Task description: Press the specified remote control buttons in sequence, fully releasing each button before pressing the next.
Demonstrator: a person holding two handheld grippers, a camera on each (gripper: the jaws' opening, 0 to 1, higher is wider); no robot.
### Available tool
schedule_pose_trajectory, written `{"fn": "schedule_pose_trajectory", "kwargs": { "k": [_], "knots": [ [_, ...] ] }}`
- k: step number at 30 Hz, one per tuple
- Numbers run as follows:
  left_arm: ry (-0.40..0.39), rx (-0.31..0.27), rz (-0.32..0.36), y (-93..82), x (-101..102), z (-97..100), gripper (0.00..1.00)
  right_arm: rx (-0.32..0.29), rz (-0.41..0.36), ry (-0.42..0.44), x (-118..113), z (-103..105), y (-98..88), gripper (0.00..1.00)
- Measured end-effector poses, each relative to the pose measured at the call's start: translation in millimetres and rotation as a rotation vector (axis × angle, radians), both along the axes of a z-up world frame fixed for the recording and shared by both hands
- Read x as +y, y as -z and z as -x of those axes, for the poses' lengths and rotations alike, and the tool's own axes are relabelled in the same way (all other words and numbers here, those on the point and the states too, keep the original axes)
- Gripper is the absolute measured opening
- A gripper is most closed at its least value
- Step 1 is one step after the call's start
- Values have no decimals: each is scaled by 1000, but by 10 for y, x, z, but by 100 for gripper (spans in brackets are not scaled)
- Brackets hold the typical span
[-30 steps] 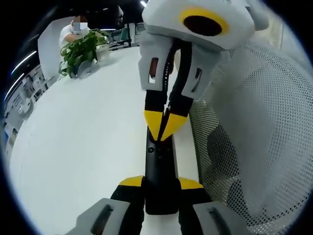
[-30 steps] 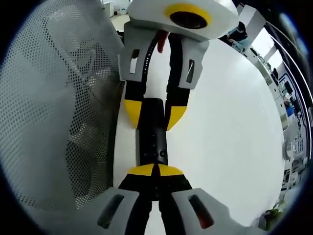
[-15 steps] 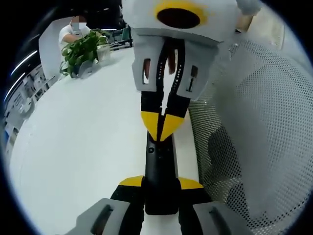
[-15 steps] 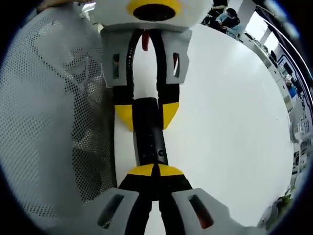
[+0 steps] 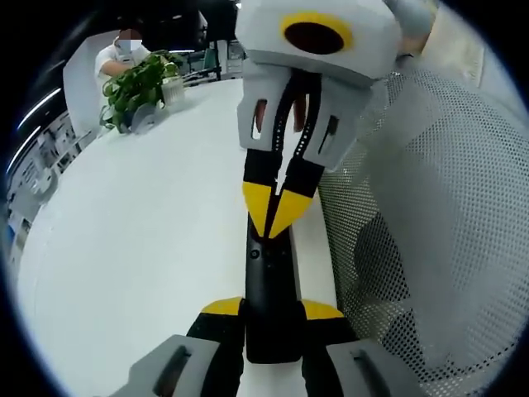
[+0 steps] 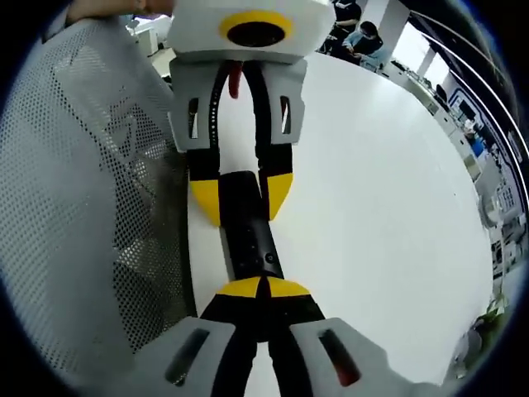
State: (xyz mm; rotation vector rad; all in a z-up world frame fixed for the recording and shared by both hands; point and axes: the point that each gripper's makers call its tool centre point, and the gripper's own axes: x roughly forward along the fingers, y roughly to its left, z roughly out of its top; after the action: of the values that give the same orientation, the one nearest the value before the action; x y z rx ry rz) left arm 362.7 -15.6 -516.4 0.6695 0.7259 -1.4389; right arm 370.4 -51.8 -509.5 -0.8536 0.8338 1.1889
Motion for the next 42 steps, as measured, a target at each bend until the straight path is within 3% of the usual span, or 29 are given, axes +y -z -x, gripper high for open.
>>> {"fn": "schedule_pose_trajectory", "kwargs": {
  "k": [5, 8, 9, 12, 15, 16, 17, 21, 25, 28, 31, 33, 37, 39, 42],
  "knots": [
    [9, -3, -8, -2, -13, -15, 25, -3, -12, -8, -33, 14, -12, 0],
    [13, -3, -12, 1, -8, -9, 25, -104, -10, -139, 47, 64, -55, 0],
    [11, -1, -13, 0, -9, -10, 25, -109, -33, -162, 119, 121, -73, 0],
    [11, 0, -11, 0, -4, -8, 25, -181, 21, -248, 189, 136, -103, 0],
    [5, 1, -7, -3, -7, -8, 25, -138, 37, -255, 178, 208, -9, 0],
    [4, 0, -7, -1, -7, -5, 25, -147, 56, -264, 153, 205, 9, 0],
    [4, -1, -8, -1, -8, -8, 25, -197, 72, -298, 139, 174, 5, 0],
    [11, -5, -16, 1, -8, 1, 25, -240, 145, -371, 144, 190, 18, 0],
    [13, -5, -16, 2, -6, 1, 25, -288, 223, -495, 157, 204, 35, 0],
    [11, -3, -12, 3, -2, 5, 24, -351, 304, -680, 162, 217, 49, 0],
    [11, 0, -8, 2, -4, 9, 24, -352, 365, -800, 152, 230, 58, 0],
    [11, -1, -11, 3, -6, 10, 24, -304, 340, -750, 157, 221, 51, 0],
    [12, 0, -12, 5, -7, 13, 25, -85, 124, -419, 154, 192, 15, 0],
    [13, 0, -11, 5, -6, 15, 25, -4, 45, -289, 151, 175, -16, 0],
    [13, 1, -10, 5, -6, 17, 25, -42, 13, -239, 122, 34, -97, 0]
  ]
}}
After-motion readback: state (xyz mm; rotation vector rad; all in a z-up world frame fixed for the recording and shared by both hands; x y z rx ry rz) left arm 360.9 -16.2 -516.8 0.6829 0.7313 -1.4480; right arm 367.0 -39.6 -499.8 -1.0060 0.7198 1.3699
